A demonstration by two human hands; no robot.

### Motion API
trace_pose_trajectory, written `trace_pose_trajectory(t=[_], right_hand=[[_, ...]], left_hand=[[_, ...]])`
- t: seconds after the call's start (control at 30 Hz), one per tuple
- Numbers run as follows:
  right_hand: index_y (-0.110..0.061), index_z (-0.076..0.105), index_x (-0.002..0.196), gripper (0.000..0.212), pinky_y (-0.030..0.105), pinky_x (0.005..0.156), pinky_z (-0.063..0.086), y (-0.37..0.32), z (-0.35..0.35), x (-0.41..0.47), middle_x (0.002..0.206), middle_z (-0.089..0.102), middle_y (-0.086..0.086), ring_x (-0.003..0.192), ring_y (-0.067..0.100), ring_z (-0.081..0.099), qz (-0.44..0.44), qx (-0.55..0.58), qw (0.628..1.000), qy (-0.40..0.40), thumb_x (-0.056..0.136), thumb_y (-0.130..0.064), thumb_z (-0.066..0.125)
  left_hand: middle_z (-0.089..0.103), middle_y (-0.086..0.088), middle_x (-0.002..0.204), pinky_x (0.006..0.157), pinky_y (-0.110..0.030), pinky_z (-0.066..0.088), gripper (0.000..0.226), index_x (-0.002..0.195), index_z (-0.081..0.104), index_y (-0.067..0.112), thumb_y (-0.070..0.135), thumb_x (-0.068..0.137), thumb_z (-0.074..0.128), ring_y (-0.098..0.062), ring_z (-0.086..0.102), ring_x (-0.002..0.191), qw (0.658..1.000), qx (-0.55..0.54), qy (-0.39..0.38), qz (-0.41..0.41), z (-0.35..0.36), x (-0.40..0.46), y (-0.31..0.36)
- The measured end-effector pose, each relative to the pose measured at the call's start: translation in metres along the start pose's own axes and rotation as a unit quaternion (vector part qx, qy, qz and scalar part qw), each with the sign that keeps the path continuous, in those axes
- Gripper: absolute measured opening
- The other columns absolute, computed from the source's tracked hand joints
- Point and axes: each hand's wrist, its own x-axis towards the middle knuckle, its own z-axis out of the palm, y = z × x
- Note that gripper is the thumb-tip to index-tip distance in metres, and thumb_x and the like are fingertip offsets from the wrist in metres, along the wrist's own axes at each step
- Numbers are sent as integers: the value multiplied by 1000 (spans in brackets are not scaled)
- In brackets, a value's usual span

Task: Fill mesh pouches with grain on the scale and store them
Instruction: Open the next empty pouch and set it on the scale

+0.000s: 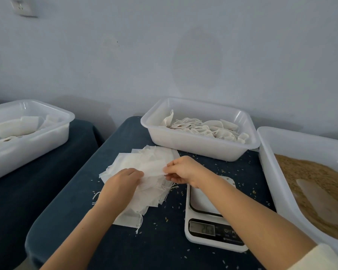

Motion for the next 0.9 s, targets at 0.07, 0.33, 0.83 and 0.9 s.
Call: trace_pose_trajectory(t=[0.07, 0.33, 0.83, 0.9], right_hand=[[-13, 59, 80, 11, 14, 50, 50, 3, 0, -5, 69, 64, 3, 54, 4, 62, -6, -46, 999, -2, 89, -7, 63], [-16, 58, 94, 6, 19, 57, 53, 7, -3, -30, 82, 68, 5, 64, 11, 66, -36, 82, 996, -12, 94, -21, 58], [-31, 60, 117, 38, 12, 85, 48, 2, -50, -85, 114, 61, -11, 98, 0, 59, -211, -138, 968, 19, 81, -32, 72], [-29, 49, 132, 56, 15, 88, 46, 4, -52, -86, 123, 53, -11, 106, -1, 55, -169, -120, 978, 0, 81, -36, 71]], left_hand=[[70, -8, 96, 74, -36, 52, 24, 100, 71, 4, -8, 80, 64, -28, 65, 89, 1000, 1, 4, 23, 0, -1, 1], [67, 20, 77, 67, -7, 45, 11, 85, 69, 29, 19, 88, 64, 2, 60, 76, 962, -237, 45, -129, -24, 6, 24], [73, -6, 91, 68, -19, 53, 16, 85, 75, 13, 16, 72, 67, -13, 69, 82, 694, -683, -103, -204, -18, -13, 72], [73, -5, 89, 67, -19, 53, 16, 85, 75, 13, 15, 72, 67, -12, 69, 81, 682, -693, -110, -204, -15, -13, 76]])
